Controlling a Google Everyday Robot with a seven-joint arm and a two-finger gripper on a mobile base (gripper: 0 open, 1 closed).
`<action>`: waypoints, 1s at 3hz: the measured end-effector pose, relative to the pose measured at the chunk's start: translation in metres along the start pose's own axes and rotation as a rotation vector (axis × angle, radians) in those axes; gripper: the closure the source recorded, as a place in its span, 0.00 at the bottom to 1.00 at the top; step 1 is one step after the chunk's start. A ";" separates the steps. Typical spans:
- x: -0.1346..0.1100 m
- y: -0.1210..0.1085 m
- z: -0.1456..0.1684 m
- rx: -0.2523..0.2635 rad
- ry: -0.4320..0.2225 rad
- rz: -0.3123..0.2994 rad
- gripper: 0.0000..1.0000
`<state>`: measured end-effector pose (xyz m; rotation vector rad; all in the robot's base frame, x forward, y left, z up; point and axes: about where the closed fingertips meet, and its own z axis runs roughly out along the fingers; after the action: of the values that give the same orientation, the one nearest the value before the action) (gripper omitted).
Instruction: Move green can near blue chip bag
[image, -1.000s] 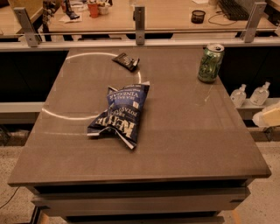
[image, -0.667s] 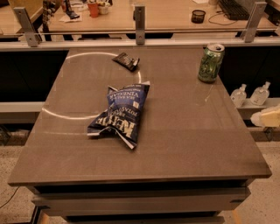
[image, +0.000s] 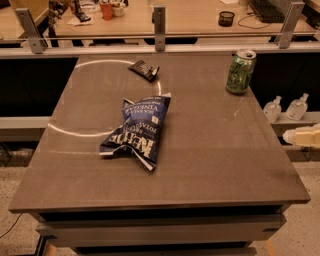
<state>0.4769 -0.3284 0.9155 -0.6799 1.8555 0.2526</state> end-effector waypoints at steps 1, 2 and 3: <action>0.011 -0.011 0.006 0.012 -0.053 0.016 0.00; 0.021 -0.022 0.005 0.060 -0.120 0.060 0.00; 0.020 -0.022 0.005 0.060 -0.120 0.060 0.00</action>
Offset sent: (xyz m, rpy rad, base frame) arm 0.0125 -0.0436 -0.0271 0.1697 -0.1408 -0.1315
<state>0.4884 -0.3504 0.8979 -0.5572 1.7629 0.2701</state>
